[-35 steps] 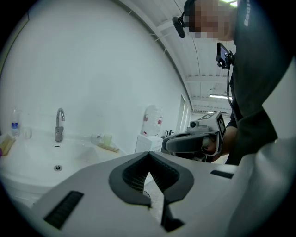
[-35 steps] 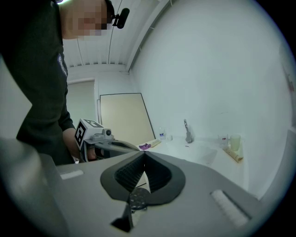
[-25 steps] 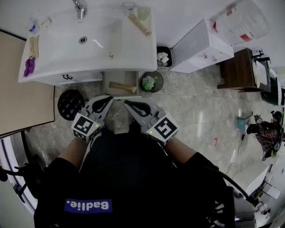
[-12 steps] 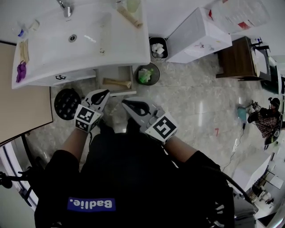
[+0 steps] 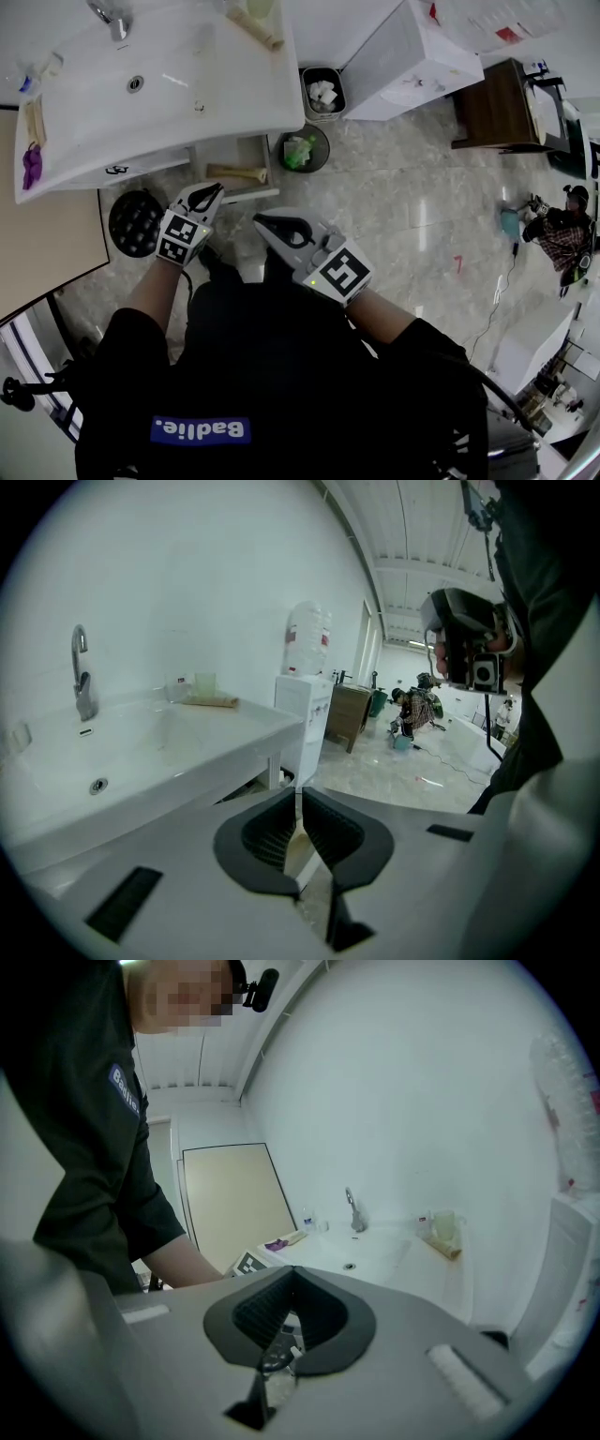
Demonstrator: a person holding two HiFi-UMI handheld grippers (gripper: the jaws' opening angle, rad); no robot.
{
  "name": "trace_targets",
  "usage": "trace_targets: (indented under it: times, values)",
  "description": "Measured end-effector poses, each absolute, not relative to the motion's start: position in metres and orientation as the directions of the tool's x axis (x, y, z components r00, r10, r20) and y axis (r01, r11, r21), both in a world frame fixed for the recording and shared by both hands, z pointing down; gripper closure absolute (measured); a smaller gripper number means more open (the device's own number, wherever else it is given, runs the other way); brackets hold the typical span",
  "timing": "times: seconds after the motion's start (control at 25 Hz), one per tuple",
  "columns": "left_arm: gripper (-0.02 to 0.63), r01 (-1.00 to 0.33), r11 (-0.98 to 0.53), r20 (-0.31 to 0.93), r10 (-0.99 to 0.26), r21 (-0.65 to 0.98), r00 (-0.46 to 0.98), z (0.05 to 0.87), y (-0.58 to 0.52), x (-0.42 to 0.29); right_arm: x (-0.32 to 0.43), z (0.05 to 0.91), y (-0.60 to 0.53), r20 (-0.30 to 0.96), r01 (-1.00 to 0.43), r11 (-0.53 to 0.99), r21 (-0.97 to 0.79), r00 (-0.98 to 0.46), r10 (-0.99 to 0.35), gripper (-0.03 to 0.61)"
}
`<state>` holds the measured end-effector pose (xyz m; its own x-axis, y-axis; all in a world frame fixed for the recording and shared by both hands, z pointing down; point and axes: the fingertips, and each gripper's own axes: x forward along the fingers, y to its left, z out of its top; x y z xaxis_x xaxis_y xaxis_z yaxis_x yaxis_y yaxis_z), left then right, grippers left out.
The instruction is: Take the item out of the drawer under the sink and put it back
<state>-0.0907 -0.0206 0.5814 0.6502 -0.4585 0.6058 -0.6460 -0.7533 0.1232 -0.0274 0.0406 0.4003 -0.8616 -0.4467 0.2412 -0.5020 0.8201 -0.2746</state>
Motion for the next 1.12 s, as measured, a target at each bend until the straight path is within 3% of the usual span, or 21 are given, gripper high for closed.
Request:
trace_targets:
  times: [0.84,0.96,1.12]
  values:
    - [0.601,-0.533,-0.846,0.813,-0.285,0.037,0.508,0.694,-0.036,-0.099,-0.02,0.437,0.028,0.283,-0.522,0.799,-0.299,-0.848,-0.449,0.575]
    - [0.525,-0.525,-0.85,0.844,-0.257,0.034,0.471,0.71,-0.04,-0.103,-0.021,0.441,0.021,0.285,-0.525,0.797,-0.299,-0.846,-0.451,0.575]
    - [0.517,-0.473,-0.881,0.864,-0.226,0.015,0.449,0.724,-0.044,-0.1,-0.023,0.445,0.015,0.286,-0.528,0.797,-0.293,-0.844,-0.454,0.575]
